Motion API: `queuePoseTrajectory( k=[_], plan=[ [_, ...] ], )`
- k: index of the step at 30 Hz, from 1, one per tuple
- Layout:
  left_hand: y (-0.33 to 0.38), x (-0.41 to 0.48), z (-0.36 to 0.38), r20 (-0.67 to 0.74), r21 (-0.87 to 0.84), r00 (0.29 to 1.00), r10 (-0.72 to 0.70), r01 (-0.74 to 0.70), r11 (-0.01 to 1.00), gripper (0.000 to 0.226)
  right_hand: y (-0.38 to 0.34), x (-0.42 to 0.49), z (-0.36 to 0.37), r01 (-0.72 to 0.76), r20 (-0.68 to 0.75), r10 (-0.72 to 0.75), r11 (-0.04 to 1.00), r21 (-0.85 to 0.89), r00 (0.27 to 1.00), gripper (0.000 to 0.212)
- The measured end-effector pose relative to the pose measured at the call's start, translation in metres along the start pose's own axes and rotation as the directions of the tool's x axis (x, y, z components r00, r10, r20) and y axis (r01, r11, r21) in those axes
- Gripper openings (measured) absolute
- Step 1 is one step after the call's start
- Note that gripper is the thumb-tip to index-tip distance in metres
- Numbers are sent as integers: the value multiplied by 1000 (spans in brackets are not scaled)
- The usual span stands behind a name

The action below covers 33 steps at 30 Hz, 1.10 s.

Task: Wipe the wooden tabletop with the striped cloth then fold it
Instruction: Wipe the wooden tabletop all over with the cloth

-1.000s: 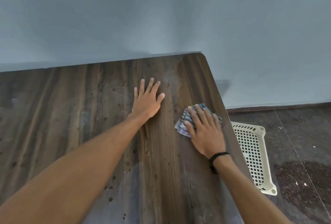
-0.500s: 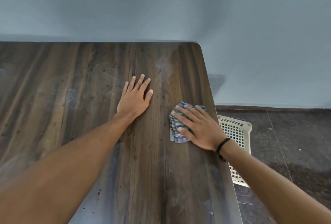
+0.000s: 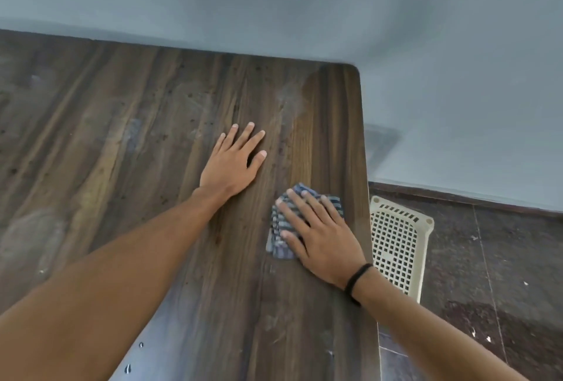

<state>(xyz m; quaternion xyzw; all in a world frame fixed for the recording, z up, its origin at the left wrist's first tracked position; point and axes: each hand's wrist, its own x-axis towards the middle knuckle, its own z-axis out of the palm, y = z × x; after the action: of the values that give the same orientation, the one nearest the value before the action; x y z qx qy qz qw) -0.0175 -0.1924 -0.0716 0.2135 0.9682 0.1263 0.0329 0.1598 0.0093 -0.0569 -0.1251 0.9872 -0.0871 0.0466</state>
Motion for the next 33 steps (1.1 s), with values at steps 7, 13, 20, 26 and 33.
queuePoseTrajectory(
  k=[7, 13, 20, 26, 33],
  plan=[
    [1, -2, 2, -10, -13, 1000, -7, 7, 1000, 56, 11, 9, -2, -175, -12, 176, 984, 33, 984, 59],
    [3, -2, 1, -10, -20, 1000, -14, 13, 1000, 56, 42, 5, -7, -354, -59, 360, 931, 91, 931, 60],
    [1, -3, 0, -1, -27, 1000, -14, 14, 1000, 56, 26, -10, -1, -376, -80, 383, 923, 87, 920, 59],
    [2, -3, 1, -13, -26, 1000, -9, 8, 1000, 55, 24, -24, 1, -308, -83, 313, 949, 67, 946, 57],
    [16, -12, -13, 49, -57, 999, 16, -13, 998, 61, 15, -29, 4, -224, -75, 228, 973, 61, 971, 57]
  ],
)
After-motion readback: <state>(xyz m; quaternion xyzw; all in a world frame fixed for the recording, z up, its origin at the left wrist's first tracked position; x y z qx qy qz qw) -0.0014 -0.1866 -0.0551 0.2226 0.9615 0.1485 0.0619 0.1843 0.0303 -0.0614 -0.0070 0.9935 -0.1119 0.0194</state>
